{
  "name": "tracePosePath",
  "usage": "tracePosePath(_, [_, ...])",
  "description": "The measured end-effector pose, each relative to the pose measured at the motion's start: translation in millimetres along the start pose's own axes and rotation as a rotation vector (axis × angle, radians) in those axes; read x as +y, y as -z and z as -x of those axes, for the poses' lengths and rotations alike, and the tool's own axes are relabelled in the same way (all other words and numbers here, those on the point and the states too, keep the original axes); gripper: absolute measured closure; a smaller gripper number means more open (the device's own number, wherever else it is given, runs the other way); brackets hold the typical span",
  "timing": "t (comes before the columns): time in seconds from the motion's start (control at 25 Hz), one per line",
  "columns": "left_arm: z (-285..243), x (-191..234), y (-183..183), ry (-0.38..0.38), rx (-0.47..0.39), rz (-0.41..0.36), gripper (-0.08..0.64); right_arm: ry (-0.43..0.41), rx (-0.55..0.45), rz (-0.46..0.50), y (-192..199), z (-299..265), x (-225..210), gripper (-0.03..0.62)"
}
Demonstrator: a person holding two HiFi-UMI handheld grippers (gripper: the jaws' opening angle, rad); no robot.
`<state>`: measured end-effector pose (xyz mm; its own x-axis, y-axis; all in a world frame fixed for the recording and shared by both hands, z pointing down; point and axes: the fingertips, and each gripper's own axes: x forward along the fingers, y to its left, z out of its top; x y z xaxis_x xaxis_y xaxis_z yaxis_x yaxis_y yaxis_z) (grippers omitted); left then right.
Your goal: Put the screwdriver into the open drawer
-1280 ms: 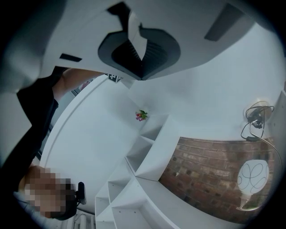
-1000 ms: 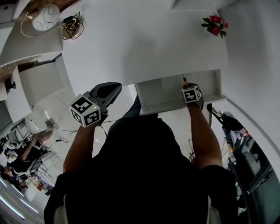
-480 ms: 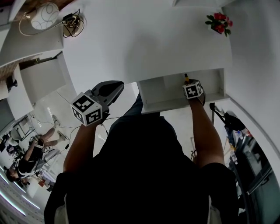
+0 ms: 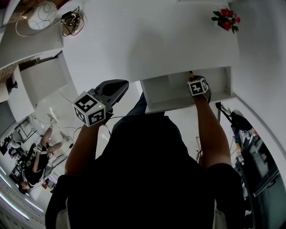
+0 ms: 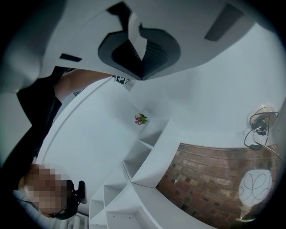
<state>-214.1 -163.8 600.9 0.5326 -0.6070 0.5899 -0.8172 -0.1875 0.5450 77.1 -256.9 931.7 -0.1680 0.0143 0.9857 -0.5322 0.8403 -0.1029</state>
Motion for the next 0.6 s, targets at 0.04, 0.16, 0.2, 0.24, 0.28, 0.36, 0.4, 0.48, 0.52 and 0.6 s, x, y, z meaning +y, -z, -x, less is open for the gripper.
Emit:
tracePosePath(0.04, [0.0,0.1,0.8,0.001,0.002,0.000,0.541,0.000,0.014,-0.004,4.0,-1.8,0.2,0.506])
tracePosePath(0.16, [2.4,3.8,1.3,-0.004,0.003,0.003,0.541,0.009,0.022,-0.011,7.6,-3.7,-0.6,0.506])
tracePosePath(0.2, [3.9,5.9,0.9,-0.007,0.001,0.004,0.541,0.012,0.022,-0.013,7.5,-4.4,-0.5,0.506])
tracePosePath(0.24, [5.2,7.8,0.5,-0.011,0.000,0.004,0.541,0.013,0.022,-0.013,7.2,-5.5,-0.3,0.506])
tracePosePath(0.28, [5.9,8.9,0.4,-0.014,-0.002,0.004,0.541,0.014,0.023,-0.011,7.0,-6.6,-0.1,0.506])
tracePosePath(0.36, [6.1,9.3,1.2,-0.015,-0.003,0.004,0.541,0.018,0.024,-0.002,7.1,-8.2,-0.4,0.506])
tracePosePath(0.4, [6.2,9.2,1.9,-0.014,-0.002,0.004,0.541,0.020,0.024,0.002,7.2,-8.5,-0.6,0.506])
tracePosePath(0.48, [7.1,9.0,2.8,-0.013,0.000,0.004,0.541,0.020,0.024,0.000,7.7,-8.3,0.1,0.506])
tracePosePath(0.52, [7.5,9.1,2.7,-0.012,0.001,0.004,0.541,0.020,0.024,-0.003,7.9,-8.1,0.4,0.506])
tracePosePath(0.6, [7.6,9.3,2.0,-0.011,0.002,0.002,0.541,0.019,0.026,-0.007,8.0,-8.0,0.7,0.506])
